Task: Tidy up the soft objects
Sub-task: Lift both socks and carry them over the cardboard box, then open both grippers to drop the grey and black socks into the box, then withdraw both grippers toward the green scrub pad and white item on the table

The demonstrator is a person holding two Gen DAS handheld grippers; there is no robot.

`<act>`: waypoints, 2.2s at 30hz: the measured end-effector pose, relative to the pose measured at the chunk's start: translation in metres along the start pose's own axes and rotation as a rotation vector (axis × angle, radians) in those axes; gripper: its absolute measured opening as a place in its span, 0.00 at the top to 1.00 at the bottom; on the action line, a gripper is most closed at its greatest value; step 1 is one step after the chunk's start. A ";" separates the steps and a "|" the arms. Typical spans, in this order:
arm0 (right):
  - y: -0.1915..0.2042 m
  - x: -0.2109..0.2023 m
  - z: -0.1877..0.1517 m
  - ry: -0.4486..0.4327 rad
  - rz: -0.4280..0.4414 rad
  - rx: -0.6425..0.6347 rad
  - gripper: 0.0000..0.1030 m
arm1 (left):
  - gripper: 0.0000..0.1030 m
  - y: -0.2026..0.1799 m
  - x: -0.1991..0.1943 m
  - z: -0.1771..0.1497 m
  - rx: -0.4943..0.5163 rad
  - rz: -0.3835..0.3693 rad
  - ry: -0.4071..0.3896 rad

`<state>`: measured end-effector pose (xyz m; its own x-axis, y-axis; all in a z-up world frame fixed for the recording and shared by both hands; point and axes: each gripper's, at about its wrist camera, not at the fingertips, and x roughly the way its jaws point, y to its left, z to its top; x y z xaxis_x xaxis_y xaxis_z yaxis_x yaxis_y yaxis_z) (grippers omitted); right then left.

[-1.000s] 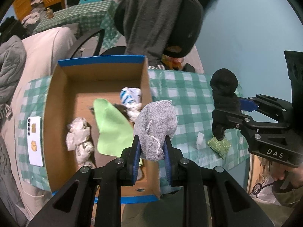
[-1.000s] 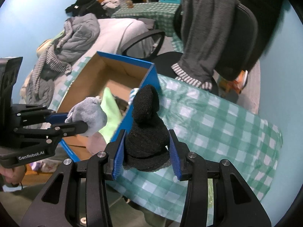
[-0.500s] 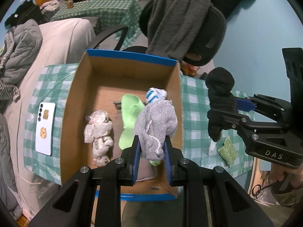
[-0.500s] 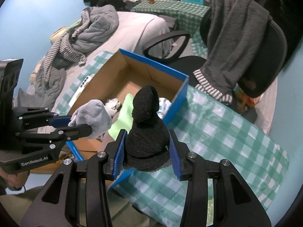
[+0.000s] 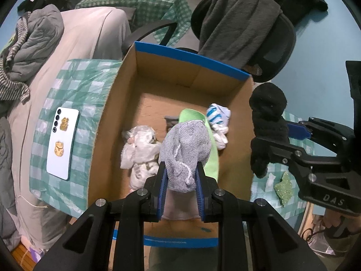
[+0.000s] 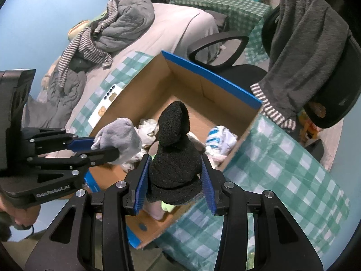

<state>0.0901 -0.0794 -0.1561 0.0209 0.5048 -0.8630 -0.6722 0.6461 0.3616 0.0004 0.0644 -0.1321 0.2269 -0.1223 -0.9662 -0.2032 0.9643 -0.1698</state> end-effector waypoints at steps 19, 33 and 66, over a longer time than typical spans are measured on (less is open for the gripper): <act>0.006 0.029 0.011 0.041 -0.036 0.052 0.54 | 0.67 0.015 0.022 0.010 0.020 0.055 0.026; 0.001 -0.003 0.006 -0.021 -0.094 0.088 0.39 | 0.50 0.008 -0.005 0.009 0.047 0.046 -0.020; -0.060 -0.076 -0.072 -0.060 -0.199 0.269 0.38 | 0.46 -0.099 -0.019 -0.006 0.247 -0.034 -0.008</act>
<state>0.0760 -0.1982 -0.1374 0.1807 0.3811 -0.9067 -0.4316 0.8591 0.2751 0.0101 -0.0297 -0.0980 0.2371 -0.1546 -0.9591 0.0432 0.9880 -0.1486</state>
